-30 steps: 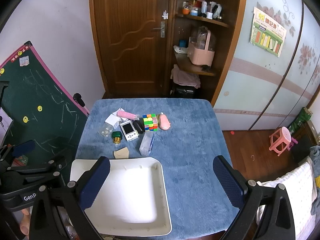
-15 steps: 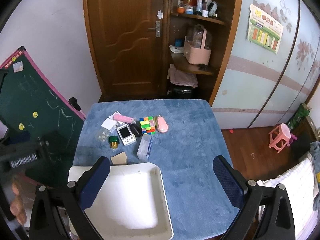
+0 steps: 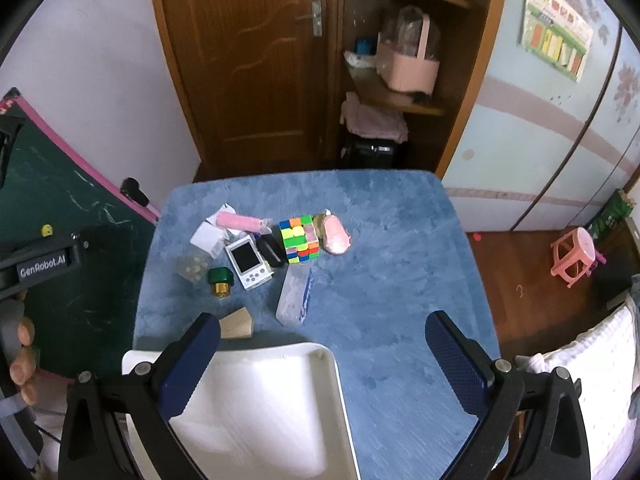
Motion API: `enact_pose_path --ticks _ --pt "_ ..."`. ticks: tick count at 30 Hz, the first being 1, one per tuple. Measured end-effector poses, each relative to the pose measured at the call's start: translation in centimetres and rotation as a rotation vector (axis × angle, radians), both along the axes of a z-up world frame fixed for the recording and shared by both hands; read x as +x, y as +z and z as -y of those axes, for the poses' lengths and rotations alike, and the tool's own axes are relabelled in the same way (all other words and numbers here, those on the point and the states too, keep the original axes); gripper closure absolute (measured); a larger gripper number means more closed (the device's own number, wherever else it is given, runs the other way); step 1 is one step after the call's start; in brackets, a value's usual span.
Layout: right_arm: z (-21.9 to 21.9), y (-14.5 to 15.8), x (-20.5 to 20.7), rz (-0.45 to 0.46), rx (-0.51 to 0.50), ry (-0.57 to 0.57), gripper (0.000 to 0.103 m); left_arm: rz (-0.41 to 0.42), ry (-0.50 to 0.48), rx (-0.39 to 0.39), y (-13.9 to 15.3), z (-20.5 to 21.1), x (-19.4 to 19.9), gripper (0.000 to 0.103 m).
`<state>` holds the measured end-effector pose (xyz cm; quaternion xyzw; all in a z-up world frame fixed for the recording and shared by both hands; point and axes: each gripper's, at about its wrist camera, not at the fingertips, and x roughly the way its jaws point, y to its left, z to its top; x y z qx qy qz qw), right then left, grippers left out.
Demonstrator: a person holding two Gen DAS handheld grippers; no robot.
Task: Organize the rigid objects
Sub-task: 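Grasp the green-capped bottle with the left gripper while the right grasps the clear box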
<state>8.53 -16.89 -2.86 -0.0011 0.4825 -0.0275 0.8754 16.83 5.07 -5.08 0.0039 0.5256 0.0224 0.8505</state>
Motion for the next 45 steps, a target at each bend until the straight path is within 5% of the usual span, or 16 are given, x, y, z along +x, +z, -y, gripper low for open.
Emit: enact_pose_path --ticks 14,19,26,28,36,45 --pt "-0.8 -8.5 9.2 -0.171 0.118 -0.001 0.01 -0.149 -0.007 -0.082 -8.6 0.7 5.3 0.003" --pt "-1.0 -13.1 11.7 -0.267 0.122 0.007 0.03 -0.226 0.008 -0.111 -12.5 1.5 7.3 0.003" --pt "-0.7 -18.8 14.0 -0.384 0.154 -0.017 0.033 -0.327 0.013 -0.129 -16.6 2.8 8.7 0.003" --pt "-0.6 -19.8 14.4 -0.42 0.176 -0.026 0.041 -0.354 0.017 -0.118 -17.5 3.1 8.9 0.008" --pt "0.0 -22.3 15.0 -0.512 0.224 -0.051 0.054 -0.451 0.065 -0.131 -20.3 3.2 9.5 0.025" --pt "0.6 -23.1 15.4 -0.538 0.23 -0.057 0.063 -0.475 0.112 -0.12 -20.9 3.6 9.4 0.028"
